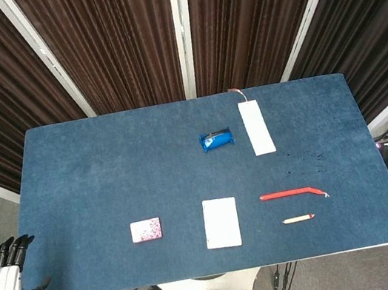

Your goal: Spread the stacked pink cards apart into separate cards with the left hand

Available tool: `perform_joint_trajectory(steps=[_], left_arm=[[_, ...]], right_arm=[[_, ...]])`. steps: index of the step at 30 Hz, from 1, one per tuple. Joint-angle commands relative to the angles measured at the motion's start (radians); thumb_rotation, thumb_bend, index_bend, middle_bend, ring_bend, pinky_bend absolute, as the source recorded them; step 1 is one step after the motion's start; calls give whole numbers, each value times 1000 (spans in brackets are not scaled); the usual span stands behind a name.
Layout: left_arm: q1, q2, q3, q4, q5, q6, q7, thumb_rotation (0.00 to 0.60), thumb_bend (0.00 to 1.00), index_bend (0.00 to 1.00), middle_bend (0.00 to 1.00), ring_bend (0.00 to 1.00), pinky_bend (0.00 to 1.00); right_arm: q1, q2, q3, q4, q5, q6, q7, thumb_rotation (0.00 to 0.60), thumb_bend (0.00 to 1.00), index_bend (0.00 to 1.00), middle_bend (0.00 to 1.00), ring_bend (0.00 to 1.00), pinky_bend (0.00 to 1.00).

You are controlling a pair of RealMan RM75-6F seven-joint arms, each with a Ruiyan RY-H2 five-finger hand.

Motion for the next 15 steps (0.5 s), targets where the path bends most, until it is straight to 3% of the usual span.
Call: perform_joint_trajectory(steps=[1, 15], left_arm=[[-1, -1, 0, 3, 2, 1, -3, 600, 90, 174, 149, 70, 119], [-9, 11, 4, -20, 16, -3, 6, 600, 90, 174, 149, 70, 119]], right_arm=[[1, 0, 0, 0, 0, -2, -1, 600, 136, 0, 0, 0, 0], [2, 9, 3, -24, -5, 4, -4, 600, 136, 0, 0, 0, 0]])
